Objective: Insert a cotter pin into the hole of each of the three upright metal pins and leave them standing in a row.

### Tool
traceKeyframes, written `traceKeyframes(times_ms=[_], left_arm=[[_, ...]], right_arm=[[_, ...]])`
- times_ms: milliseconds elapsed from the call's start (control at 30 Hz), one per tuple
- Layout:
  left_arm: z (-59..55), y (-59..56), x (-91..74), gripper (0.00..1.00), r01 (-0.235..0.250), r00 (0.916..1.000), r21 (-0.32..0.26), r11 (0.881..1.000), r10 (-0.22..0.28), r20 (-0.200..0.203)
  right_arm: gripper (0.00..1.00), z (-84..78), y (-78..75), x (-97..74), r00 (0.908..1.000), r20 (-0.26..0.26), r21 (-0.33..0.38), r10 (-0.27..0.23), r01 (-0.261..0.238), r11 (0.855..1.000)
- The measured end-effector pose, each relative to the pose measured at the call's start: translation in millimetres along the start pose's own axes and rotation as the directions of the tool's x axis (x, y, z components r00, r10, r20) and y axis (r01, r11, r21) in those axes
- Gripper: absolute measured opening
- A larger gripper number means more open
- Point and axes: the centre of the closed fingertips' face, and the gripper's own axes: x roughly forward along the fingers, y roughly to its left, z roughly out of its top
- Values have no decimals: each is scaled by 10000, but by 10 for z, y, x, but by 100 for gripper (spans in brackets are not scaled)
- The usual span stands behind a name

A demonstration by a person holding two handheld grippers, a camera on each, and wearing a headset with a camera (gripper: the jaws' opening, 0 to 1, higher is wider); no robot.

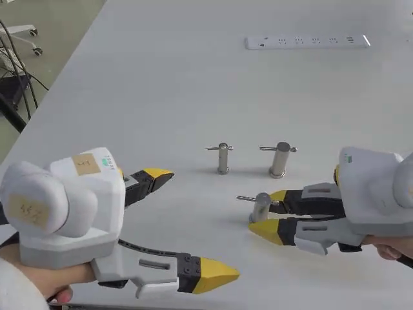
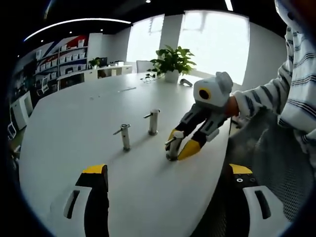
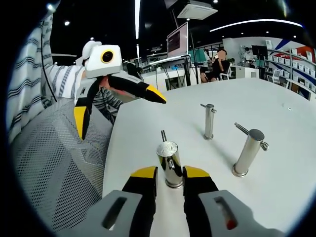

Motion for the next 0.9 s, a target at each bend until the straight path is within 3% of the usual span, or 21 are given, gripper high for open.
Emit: traceKeyframes(times_ms=[133,300,633,900], left_arm=[[-66,12,-67,99,-207,9997,-126,9997,206,-148],[-98,25,-127,99,-456,9988,-286,9985,451,-183],[-136,15,-163,99,-756,9962,-395,9964,738,-454],[-224,32,-149,99,-997,9919,-562,9934,947,-850]], right_arm=[[10,3,-48,8,9999,106,-69,-122,122,9999],[9,9,-39,16,9997,227,-603,23,-9,9982],[8,34,-56,13,9988,274,-735,406,-385,9966],[8,36,-55,-62,9978,37,-1218,663,-653,9904]])
